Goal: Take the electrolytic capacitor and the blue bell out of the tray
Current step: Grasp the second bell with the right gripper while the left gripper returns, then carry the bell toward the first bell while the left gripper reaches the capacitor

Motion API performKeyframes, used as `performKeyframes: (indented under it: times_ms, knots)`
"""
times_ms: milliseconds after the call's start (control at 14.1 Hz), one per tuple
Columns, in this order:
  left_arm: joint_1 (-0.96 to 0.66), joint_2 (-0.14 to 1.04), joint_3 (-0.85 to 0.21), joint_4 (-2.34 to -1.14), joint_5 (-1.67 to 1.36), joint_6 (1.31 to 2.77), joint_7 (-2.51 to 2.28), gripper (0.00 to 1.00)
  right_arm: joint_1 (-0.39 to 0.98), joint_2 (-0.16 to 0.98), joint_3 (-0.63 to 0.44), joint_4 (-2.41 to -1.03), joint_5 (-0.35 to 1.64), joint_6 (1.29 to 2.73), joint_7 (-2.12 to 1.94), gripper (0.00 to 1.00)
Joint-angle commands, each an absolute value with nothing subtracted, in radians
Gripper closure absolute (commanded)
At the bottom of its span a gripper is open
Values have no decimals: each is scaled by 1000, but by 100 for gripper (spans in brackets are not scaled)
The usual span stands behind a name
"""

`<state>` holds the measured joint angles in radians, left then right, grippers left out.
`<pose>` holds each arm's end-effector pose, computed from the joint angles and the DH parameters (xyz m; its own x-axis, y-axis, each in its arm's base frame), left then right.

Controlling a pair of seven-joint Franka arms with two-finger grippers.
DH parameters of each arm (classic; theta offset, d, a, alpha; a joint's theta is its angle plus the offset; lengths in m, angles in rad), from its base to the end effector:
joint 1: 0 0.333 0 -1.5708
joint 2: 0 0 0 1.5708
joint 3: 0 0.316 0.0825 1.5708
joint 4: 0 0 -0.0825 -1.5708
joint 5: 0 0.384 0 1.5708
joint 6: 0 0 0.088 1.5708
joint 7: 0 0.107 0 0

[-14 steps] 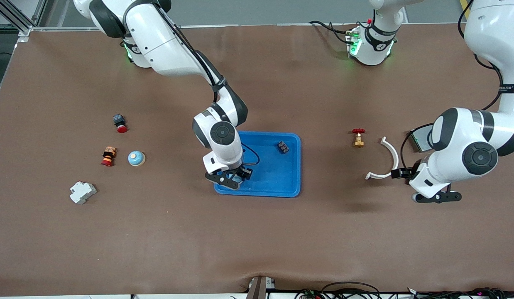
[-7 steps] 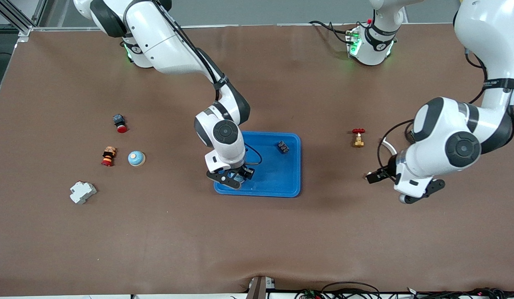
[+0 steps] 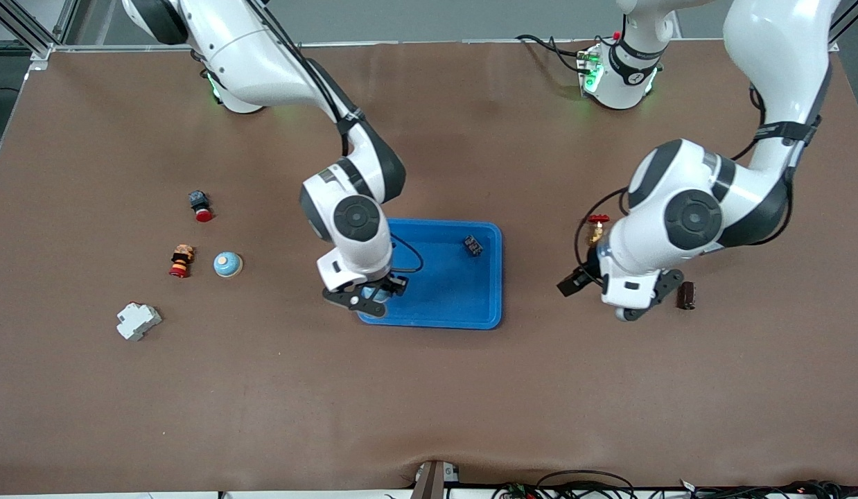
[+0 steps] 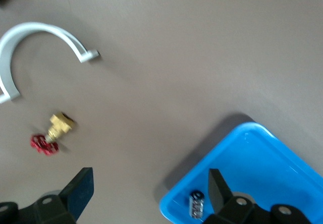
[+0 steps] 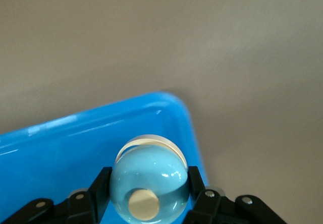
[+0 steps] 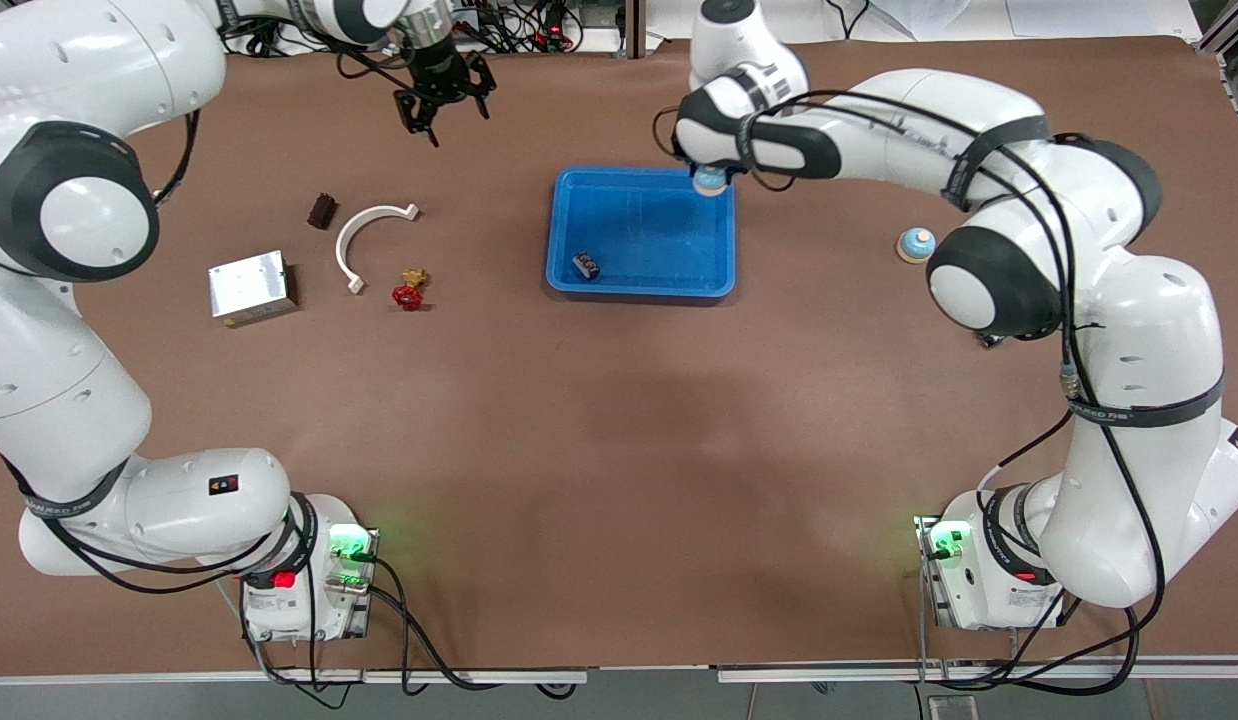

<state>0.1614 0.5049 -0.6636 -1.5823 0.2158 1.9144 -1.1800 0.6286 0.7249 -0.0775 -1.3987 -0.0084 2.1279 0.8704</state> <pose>0.6169 -0.2528 0.3883 0.7899 0.6014 -0.1196 0.6042 -0.7967 -0.0158 0.6161 0.3915 0.2780 0.9558 -0.2899 0.0483 -0.2916 -0.9559 0.0335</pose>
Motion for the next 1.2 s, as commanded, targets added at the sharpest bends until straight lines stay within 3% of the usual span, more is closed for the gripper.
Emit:
performKeyframes:
  times_ms: [0, 354, 708, 1133]
  knots:
    - [108, 495, -664, -1580, 276, 1904, -1309, 0, 549, 632, -63, -1524, -14, 2152, 726, 100]
    - [22, 520, -664, -1577, 293, 1953, -1514, 0, 437, 563, -61, -1655, -14, 2236, 494, 100]
    - [-43, 572, -658, -1577, 305, 2005, -1575, 0, 330, 531, -61, -1845, -12, 2468, 286, 100]
    - [-115, 653, -655, -1575, 383, 2060, -1666, 0, 219, 531, -54, -1936, -11, 2591, 95, 100]
